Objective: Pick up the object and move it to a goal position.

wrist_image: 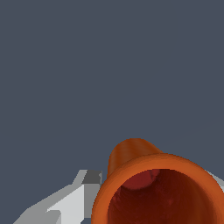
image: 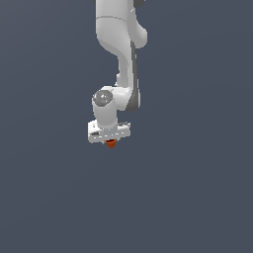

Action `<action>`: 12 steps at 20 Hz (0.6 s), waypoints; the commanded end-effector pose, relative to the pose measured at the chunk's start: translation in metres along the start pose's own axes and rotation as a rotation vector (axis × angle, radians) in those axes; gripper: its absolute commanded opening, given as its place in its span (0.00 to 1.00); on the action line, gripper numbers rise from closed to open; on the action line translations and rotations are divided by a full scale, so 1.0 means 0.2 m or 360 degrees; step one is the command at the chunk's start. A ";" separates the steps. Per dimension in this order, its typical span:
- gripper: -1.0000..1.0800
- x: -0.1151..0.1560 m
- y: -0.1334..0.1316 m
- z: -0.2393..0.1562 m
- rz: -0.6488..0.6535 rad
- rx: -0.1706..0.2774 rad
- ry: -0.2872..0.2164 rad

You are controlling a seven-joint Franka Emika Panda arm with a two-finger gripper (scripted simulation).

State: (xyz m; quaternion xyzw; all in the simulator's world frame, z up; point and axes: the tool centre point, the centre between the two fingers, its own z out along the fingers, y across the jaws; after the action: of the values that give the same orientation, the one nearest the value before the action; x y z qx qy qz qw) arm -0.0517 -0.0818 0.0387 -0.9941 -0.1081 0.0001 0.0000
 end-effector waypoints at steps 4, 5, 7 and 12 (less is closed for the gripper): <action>0.00 0.00 0.00 0.00 -0.0001 0.0000 0.0000; 0.00 0.00 0.00 0.00 -0.0001 0.0000 0.0000; 0.00 0.00 0.00 0.00 -0.0001 0.0000 0.0000; 0.00 0.00 -0.01 -0.01 0.0000 -0.0001 0.0001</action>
State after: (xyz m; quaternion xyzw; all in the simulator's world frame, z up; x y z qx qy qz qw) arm -0.0518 -0.0813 0.0394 -0.9942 -0.1079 0.0001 -0.0001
